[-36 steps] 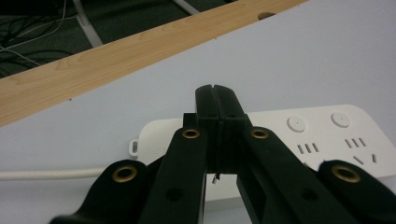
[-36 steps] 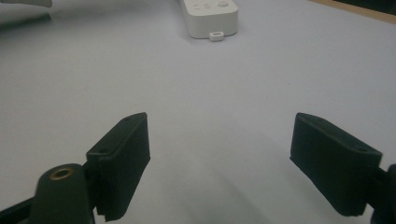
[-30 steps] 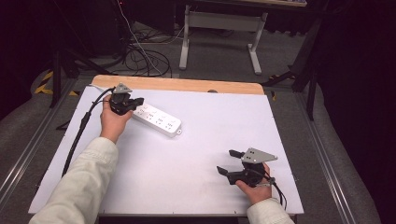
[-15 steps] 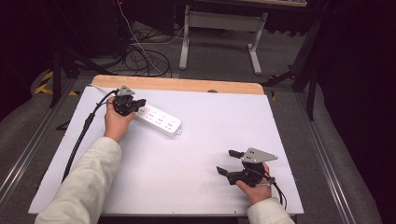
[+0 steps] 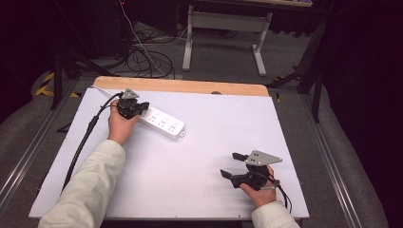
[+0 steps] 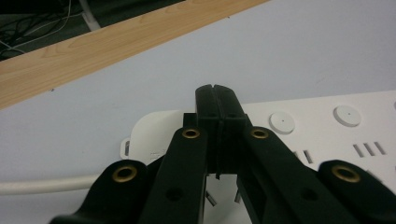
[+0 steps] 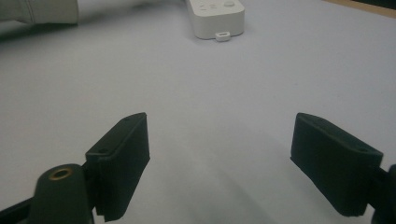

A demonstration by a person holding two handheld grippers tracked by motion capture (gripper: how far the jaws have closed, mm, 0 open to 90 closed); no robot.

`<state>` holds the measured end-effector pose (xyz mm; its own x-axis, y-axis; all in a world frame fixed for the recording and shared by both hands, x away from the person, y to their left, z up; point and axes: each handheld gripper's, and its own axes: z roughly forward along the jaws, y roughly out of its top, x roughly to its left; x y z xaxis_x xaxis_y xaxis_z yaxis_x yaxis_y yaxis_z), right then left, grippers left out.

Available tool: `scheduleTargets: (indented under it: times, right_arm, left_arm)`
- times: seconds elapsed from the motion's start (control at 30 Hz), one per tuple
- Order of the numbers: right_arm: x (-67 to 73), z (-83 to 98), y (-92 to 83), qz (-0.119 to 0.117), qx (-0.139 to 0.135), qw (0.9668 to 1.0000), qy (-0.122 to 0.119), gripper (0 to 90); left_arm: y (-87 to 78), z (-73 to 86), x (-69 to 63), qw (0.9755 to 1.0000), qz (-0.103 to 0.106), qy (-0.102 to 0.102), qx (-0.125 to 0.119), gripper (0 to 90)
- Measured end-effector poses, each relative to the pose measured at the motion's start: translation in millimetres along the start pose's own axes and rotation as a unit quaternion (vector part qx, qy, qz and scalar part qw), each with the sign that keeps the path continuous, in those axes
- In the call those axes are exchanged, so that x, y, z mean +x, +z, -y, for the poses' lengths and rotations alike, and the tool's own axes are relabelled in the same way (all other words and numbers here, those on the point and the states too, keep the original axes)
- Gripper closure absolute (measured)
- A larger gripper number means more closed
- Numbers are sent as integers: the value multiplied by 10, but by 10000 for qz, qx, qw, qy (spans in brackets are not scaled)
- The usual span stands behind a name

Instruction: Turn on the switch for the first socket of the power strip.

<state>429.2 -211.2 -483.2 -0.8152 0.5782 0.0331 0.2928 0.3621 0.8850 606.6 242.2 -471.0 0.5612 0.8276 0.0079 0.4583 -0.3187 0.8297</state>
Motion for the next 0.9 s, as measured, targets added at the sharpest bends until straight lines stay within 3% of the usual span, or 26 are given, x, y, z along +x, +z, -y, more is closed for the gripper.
scheduleTargets:
  times: [0.9]
  right_arm:
    - [4, 1, -5, -14, 0, 10000, -11, 201]
  left_arm:
    - [37, 22, -7, 9999, -88, 84, -31, 900]
